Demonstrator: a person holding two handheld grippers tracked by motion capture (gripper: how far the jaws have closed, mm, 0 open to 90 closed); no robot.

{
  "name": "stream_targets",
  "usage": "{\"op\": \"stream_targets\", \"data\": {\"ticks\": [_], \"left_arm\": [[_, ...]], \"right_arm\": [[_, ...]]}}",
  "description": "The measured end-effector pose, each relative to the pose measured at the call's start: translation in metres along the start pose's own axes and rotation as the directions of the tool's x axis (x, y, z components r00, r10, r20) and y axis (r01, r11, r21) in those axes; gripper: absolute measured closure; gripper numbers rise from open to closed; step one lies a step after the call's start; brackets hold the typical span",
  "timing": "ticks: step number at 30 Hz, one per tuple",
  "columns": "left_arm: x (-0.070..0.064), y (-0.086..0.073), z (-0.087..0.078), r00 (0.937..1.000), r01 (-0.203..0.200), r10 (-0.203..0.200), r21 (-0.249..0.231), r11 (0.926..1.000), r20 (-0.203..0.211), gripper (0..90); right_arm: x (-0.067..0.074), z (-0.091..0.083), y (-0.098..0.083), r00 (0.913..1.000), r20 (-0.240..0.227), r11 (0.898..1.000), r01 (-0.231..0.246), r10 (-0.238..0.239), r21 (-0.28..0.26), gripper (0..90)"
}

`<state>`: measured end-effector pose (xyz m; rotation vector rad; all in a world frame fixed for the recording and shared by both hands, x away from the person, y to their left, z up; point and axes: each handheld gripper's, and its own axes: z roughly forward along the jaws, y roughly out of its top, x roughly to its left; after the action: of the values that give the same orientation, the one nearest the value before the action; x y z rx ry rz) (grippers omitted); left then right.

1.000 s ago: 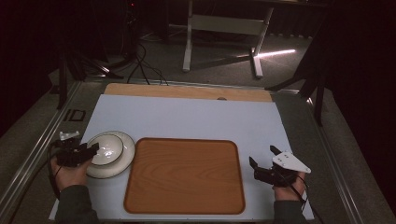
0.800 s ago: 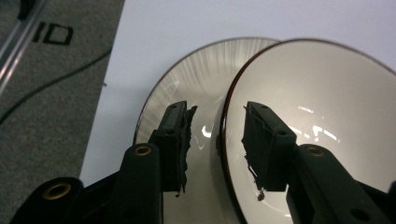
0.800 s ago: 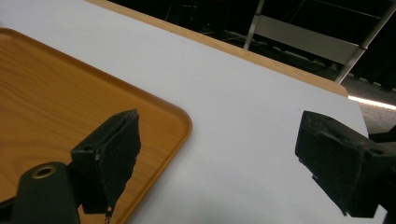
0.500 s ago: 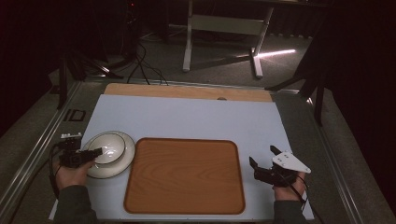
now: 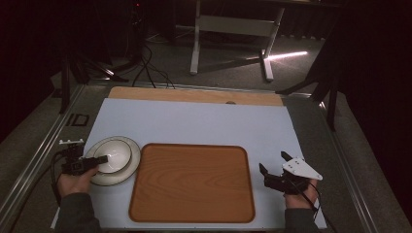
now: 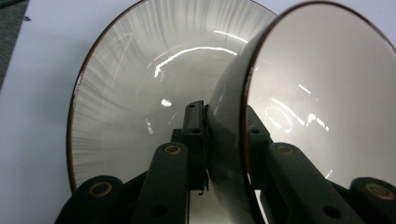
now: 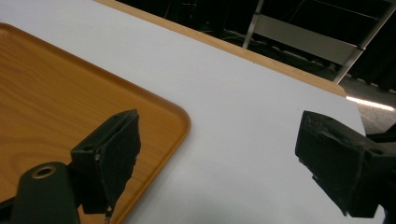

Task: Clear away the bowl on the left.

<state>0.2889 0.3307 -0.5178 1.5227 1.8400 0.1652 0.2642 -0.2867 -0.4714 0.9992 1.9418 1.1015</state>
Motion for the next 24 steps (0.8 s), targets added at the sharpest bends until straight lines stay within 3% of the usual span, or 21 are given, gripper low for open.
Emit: {"op": "stream_targets", "data": {"ticks": [4, 10, 18, 24], "left_arm": [[0.003, -0.0011, 0.0001, 0.9985, 0.029, -0.029, -0.005, 0.9996, 0.047, 80.4], [0.0076, -0.0029, -0.0007, 0.9941, 0.073, -0.071, -0.019, 0.9972, 0.082, 80.3], [0.0084, -0.0034, -0.0012, 0.9925, 0.077, -0.074, -0.026, 0.9967, 0.097, 80.2], [0.0093, -0.0035, -0.0039, 0.9854, 0.102, -0.093, -0.058, 0.9931, 0.143, 80.2]], "right_arm": [[-0.0001, -0.0004, 0.0, 1.0, 0.001, 1.0, -0.001, 0.001, -0.001, 13.8], [-0.0004, -0.0008, 0.0, 1.0, 0.002, 1.0, -0.003, 0.003, -0.001, 13.8], [-0.0008, -0.0008, 0.0, 1.0, 0.004, 1.0, -0.004, 0.004, -0.003, 13.8], [-0.0008, -0.0008, 0.0, 1.0, 0.003, 1.0, -0.004, 0.004, -0.002, 13.8]]}}
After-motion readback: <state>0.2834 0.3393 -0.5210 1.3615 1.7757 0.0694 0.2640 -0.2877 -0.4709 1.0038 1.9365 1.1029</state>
